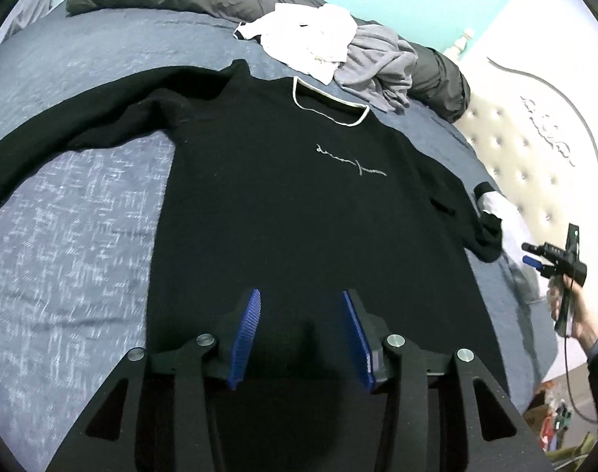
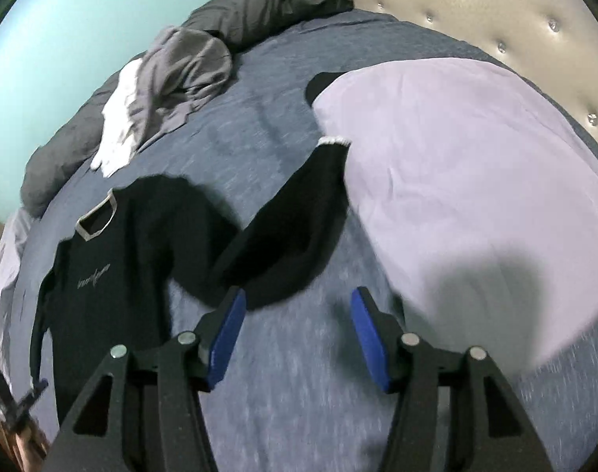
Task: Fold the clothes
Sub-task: 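Release the hem with both tools and lift them above the flat sweatshirt, then grasp the white-cuffed sleeve end by the pillow with the right tool and lift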
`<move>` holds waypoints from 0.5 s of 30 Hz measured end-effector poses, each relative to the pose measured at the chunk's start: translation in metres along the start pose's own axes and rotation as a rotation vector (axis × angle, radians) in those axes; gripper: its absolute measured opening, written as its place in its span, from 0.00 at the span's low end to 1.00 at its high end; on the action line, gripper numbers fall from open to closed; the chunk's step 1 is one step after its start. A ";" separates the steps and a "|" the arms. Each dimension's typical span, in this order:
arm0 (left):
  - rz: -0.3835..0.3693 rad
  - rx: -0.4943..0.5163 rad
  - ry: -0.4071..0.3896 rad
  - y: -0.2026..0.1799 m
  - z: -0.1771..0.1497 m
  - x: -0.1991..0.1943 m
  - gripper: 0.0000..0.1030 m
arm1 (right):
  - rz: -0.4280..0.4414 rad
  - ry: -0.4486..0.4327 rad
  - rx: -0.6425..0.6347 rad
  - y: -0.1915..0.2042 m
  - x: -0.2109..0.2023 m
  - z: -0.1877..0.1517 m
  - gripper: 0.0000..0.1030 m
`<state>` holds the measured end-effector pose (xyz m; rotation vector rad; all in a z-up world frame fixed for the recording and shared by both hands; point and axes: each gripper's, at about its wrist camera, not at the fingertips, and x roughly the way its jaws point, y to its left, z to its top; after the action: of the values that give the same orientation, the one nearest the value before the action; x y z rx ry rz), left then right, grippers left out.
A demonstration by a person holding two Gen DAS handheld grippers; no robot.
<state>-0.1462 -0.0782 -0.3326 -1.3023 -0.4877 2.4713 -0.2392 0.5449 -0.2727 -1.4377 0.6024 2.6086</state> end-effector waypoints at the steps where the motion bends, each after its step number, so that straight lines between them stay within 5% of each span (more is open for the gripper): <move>1: -0.003 -0.005 -0.007 0.001 -0.001 0.004 0.45 | 0.000 -0.004 0.018 -0.002 0.007 0.005 0.55; 12: 0.002 -0.020 -0.031 0.016 -0.006 0.030 0.45 | -0.057 -0.024 0.044 -0.006 0.077 0.047 0.55; 15: 0.008 -0.021 -0.027 0.017 -0.006 0.035 0.45 | -0.073 -0.037 0.026 -0.006 0.086 0.049 0.36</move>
<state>-0.1622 -0.0781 -0.3684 -1.2825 -0.5173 2.5005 -0.3235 0.5605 -0.3220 -1.3745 0.5671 2.5554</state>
